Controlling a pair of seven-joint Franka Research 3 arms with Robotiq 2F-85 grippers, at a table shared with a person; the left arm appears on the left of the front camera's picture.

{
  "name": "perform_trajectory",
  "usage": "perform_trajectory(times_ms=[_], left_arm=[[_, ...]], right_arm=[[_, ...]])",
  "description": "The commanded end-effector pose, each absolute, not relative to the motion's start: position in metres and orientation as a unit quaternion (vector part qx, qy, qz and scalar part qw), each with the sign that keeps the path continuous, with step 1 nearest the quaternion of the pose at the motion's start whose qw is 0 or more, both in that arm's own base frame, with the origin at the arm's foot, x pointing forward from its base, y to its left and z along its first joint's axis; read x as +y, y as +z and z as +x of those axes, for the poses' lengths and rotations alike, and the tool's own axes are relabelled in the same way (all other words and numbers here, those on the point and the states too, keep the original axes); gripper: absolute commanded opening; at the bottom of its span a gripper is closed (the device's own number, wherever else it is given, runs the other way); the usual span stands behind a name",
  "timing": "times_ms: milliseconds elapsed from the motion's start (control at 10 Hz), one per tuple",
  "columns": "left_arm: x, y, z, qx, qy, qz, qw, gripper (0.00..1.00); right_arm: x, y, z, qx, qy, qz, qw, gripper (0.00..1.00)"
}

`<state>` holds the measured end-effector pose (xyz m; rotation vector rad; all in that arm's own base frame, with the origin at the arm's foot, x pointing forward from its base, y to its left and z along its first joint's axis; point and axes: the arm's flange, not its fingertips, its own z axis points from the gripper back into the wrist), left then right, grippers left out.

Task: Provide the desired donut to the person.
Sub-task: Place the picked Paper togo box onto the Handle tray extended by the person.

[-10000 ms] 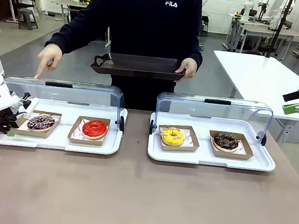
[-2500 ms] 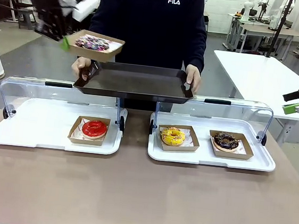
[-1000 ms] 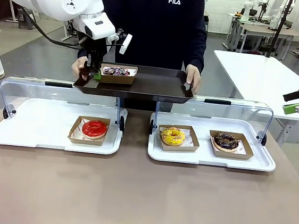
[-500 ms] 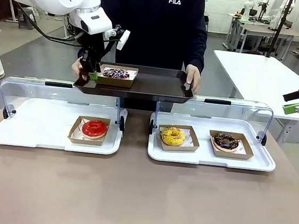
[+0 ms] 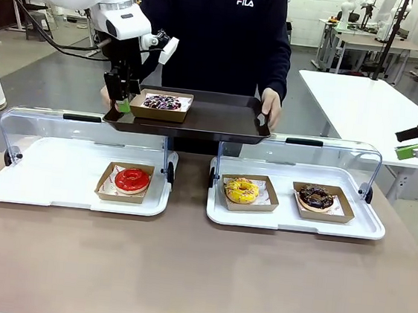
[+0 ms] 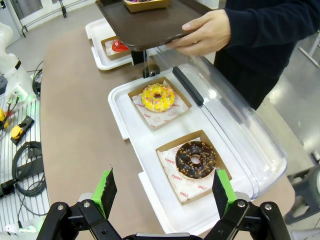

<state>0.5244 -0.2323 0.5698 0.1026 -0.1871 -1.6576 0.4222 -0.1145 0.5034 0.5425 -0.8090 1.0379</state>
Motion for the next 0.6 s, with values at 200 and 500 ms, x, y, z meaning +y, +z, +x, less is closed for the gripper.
perform_trajectory(times_ms=[200, 500], left_arm=[[-0.2191, 0.5859, 0.5128, -0.06, -0.752, 0.014, 0.657, 1.0], [-0.2234, 0.584, 0.5092, -0.06, -0.746, 0.024, 0.663, 1.0]], right_arm=[[-0.1144, 0.5023, 0.4218, -0.368, 0.479, 0.252, 0.756, 1.0], [-0.1144, 0.5023, 0.4218, -0.368, 0.479, 0.252, 0.756, 1.0]])
